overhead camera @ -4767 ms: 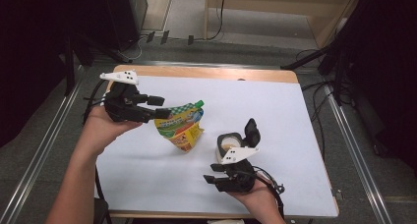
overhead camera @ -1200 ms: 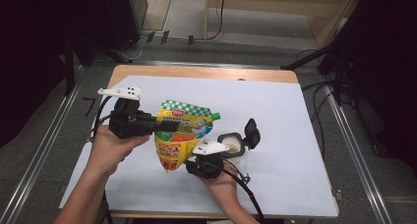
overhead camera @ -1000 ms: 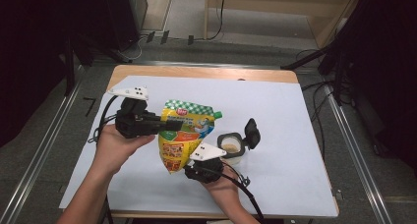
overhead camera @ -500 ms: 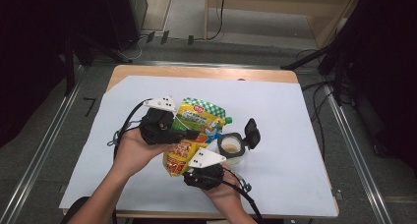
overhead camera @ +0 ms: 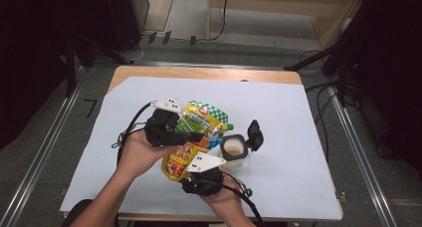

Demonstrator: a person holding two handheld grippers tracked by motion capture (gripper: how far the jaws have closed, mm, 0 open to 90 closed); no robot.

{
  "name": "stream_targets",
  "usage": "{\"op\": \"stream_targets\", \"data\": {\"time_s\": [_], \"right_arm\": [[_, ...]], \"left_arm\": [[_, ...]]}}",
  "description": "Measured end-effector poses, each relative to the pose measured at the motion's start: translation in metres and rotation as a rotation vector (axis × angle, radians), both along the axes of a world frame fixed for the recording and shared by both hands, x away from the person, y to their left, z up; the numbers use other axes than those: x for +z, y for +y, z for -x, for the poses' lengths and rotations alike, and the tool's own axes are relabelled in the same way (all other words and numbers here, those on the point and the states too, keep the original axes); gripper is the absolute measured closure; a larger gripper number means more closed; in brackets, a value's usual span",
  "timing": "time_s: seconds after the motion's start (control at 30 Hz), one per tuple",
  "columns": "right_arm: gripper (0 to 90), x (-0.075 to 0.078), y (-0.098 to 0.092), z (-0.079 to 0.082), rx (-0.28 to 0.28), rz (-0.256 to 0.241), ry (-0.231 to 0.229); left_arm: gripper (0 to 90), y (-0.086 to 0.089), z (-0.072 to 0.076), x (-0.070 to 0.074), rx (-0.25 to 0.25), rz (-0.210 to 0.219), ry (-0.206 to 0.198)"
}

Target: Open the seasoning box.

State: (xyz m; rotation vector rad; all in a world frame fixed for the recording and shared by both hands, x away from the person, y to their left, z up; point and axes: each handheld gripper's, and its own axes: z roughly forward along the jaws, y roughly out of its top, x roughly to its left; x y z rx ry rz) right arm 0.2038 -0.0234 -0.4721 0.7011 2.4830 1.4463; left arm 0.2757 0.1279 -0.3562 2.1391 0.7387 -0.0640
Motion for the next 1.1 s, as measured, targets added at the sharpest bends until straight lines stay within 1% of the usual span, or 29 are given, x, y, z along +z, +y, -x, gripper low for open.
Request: {"op": "stream_targets", "data": {"time_s": [0.03, 0.07, 0.1, 0.13, 0.17, 0.27, 0.37, 0.43, 0.47, 0.5, 0.63, 0.67, 0.7, 0.77, 0.8, 0.87, 0.93, 1.03, 1.1], "right_arm": [[54.1, 0.000, 0.000, 0.000, 0.004, -0.001, 0.004], [54.0, 0.000, 0.001, 0.001, 0.014, -0.001, 0.009], [53.7, -0.001, 0.002, 0.002, 0.023, 0.003, 0.004], [53.4, 0.000, 0.003, 0.003, 0.033, 0.007, 0.003], [52.9, 0.000, 0.004, 0.005, 0.039, 0.010, -0.010], [52.1, 0.001, 0.007, 0.009, 0.050, 0.017, -0.028], [51.7, 0.002, 0.009, 0.010, 0.053, 0.016, -0.020], [51.2, 0.002, 0.009, 0.010, 0.058, 0.015, -0.016], [51.1, 0.003, 0.010, 0.010, 0.058, 0.010, -0.004], [51.0, 0.003, 0.011, 0.010, 0.061, 0.007, -0.009], [51.9, 0.005, 0.010, 0.008, 0.054, -0.013, 0.008], [51.9, 0.005, 0.009, 0.007, 0.051, -0.017, 0.010], [51.7, 0.005, 0.008, 0.007, 0.050, -0.016, 0.012], [51.0, 0.006, 0.008, 0.005, 0.045, -0.021, 0.033], [51.0, 0.005, 0.008, 0.004, 0.041, -0.024, 0.035], [54.3, 0.004, 0.008, 0.004, 0.035, -0.020, 0.051], [57.5, 0.003, 0.008, 0.003, 0.026, -0.018, 0.069], [58.8, 0.001, 0.007, 0.002, 0.027, -0.018, 0.077], [59.1, 0.001, 0.006, 0.001, 0.026, -0.036, 0.090]], "left_arm": [[82.6, 0.000, -0.001, -0.001, 0.001, -0.007, 0.009], [82.6, -0.001, -0.002, -0.001, 0.003, -0.009, 0.032], [82.9, -0.002, -0.004, -0.002, 0.009, -0.009, 0.057], [82.9, -0.002, -0.005, -0.002, 0.014, -0.008, 0.073], [83.0, -0.003, -0.006, -0.002, 0.010, -0.002, 0.085], [83.2, -0.007, -0.007, -0.003, 0.007, -0.005, 0.094], [83.1, -0.011, -0.008, -0.003, 0.003, -0.020, 0.103], [82.7, -0.015, -0.010, -0.003, 0.003, -0.033, 0.118], [82.5, -0.018, -0.011, -0.003, 0.007, -0.045, 0.123], [82.3, -0.020, -0.013, -0.003, 0.002, -0.048, 0.129], [81.7, -0.027, -0.017, 0.000, 0.007, -0.074, 0.129], [81.7, -0.028, -0.018, 0.000, 0.007, -0.074, 0.132], [81.7, -0.030, -0.019, 0.000, 0.015, -0.081, 0.133], [81.4, -0.033, -0.022, -0.001, 0.030, -0.093, 0.148], [81.2, -0.034, -0.023, -0.003, 0.037, -0.098, 0.159], [80.3, -0.036, -0.024, -0.006, 0.042, -0.116, 0.172], [79.4, -0.035, -0.025, -0.009, 0.035, -0.112, 0.178], [77.4, -0.032, -0.024, -0.012, 0.023, -0.105, 0.186], [74.8, -0.030, -0.024, -0.013, 0.020, -0.094, 0.188]]}}
